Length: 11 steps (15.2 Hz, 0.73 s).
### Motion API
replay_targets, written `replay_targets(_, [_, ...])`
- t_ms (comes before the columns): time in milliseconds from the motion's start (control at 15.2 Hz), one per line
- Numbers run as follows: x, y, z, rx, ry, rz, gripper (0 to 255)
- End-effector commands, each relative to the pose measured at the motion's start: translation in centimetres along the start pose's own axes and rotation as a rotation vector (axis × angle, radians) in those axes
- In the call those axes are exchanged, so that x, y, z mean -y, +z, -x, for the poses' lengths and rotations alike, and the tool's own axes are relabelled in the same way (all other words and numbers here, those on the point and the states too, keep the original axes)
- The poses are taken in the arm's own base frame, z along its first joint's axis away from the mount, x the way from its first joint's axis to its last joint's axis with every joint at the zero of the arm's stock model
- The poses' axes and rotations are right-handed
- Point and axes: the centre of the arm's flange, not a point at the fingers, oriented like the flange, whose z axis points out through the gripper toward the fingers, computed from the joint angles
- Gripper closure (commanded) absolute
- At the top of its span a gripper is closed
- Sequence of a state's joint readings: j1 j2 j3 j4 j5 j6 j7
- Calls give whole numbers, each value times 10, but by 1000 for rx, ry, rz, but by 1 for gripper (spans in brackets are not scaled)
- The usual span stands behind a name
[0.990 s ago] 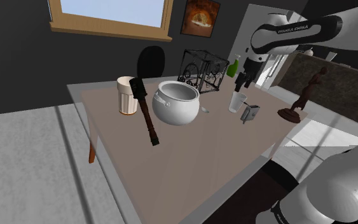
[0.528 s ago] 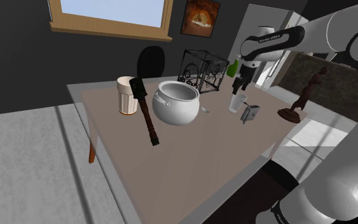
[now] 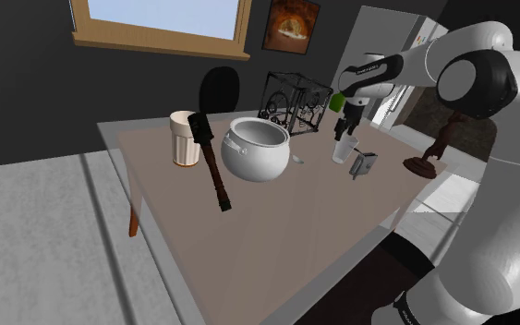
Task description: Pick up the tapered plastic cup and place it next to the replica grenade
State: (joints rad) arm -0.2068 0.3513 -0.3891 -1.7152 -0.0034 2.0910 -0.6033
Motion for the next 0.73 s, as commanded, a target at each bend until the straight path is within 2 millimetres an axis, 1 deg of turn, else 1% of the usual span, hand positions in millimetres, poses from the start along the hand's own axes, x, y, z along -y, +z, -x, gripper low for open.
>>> replay_targets(0, [-4, 12, -2, 1, 0, 1, 0])
replay_targets(396, [-4, 42, -2, 1, 0, 1, 0])
replay_targets(660, [-4, 42, -2, 1, 0, 1, 0])
